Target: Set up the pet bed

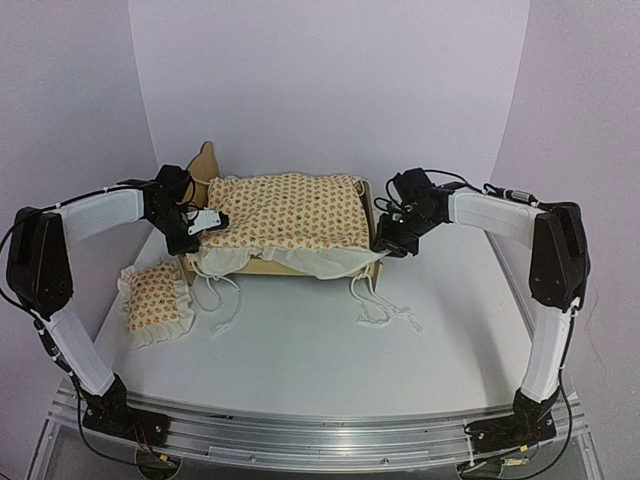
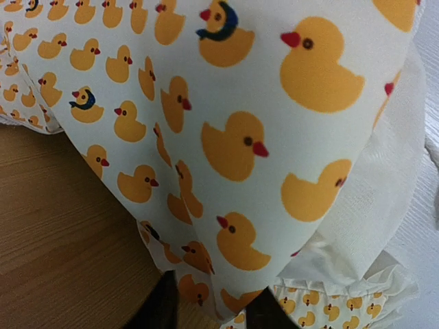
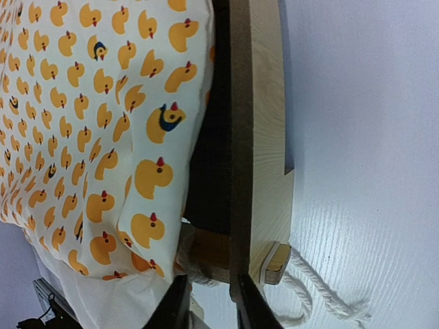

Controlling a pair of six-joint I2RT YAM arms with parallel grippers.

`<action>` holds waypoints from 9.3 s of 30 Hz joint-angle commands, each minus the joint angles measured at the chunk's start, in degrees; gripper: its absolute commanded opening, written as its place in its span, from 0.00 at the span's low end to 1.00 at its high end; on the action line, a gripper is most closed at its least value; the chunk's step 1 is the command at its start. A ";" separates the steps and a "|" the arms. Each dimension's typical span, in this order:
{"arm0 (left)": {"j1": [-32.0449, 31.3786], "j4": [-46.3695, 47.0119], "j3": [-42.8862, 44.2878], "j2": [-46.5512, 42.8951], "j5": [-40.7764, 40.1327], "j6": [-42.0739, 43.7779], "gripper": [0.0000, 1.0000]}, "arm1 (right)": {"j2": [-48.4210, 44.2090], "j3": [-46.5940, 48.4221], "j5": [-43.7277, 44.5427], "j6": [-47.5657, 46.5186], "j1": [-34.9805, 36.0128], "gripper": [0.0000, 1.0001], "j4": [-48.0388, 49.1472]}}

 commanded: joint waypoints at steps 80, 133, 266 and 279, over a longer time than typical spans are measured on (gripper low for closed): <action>-6.44 14.36 -0.37 -2.58 6.98 2.27 0.00 | 12.25 17.70 18.84 -22.62 21.62 0.00 18.34; -1.19 6.75 -1.86 -0.86 14.79 -43.01 0.00 | 20.89 27.04 34.83 -9.37 24.15 0.00 15.65; 3.94 -19.94 50.20 24.18 7.80 -20.33 0.07 | -0.28 30.37 14.64 -23.90 7.91 0.77 -31.45; -13.34 12.09 54.19 33.73 19.72 -9.73 0.02 | 23.07 48.23 4.56 -27.68 1.35 0.76 -19.44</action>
